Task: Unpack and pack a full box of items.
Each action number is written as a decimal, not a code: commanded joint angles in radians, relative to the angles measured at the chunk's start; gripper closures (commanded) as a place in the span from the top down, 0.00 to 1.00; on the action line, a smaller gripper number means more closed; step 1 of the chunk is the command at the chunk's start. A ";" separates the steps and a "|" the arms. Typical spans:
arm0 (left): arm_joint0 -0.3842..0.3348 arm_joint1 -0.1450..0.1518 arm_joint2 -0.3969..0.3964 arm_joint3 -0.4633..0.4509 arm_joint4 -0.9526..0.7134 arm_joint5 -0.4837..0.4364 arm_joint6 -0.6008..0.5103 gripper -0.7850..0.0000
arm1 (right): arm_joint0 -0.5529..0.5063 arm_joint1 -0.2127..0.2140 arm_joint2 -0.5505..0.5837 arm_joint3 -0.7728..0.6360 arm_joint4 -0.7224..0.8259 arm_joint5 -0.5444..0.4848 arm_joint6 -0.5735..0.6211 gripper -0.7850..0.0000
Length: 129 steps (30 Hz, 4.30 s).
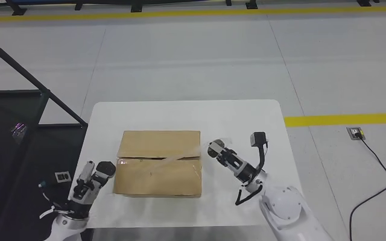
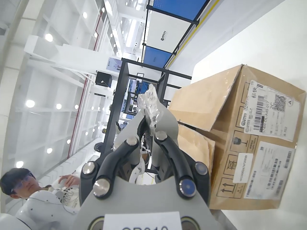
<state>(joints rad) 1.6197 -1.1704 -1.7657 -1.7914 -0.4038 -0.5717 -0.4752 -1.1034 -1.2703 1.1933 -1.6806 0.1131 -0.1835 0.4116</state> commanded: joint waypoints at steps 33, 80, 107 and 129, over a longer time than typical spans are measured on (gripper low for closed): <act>-0.027 -0.082 0.104 -0.004 1.356 -0.079 0.831 1.00 | 0.053 -0.027 -0.058 -0.061 0.157 0.297 -0.028 0.00; -0.155 -0.078 0.039 0.220 1.201 0.055 0.757 1.00 | 0.060 -0.107 -0.263 -0.025 0.165 0.362 -0.386 0.00; -0.279 -0.065 0.029 0.362 1.175 0.110 0.619 1.00 | 0.097 -0.192 -0.387 0.028 0.063 0.460 -0.645 0.00; -0.283 -0.059 0.077 0.355 1.208 0.109 0.553 1.00 | 0.097 -0.192 -0.387 0.028 0.063 0.460 -0.645 0.00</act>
<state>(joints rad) 1.3370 -1.2294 -1.6911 -1.4361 0.8029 -0.4662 0.0822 -1.0068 -1.4625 0.8066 -1.6525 0.1758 0.2761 -0.2335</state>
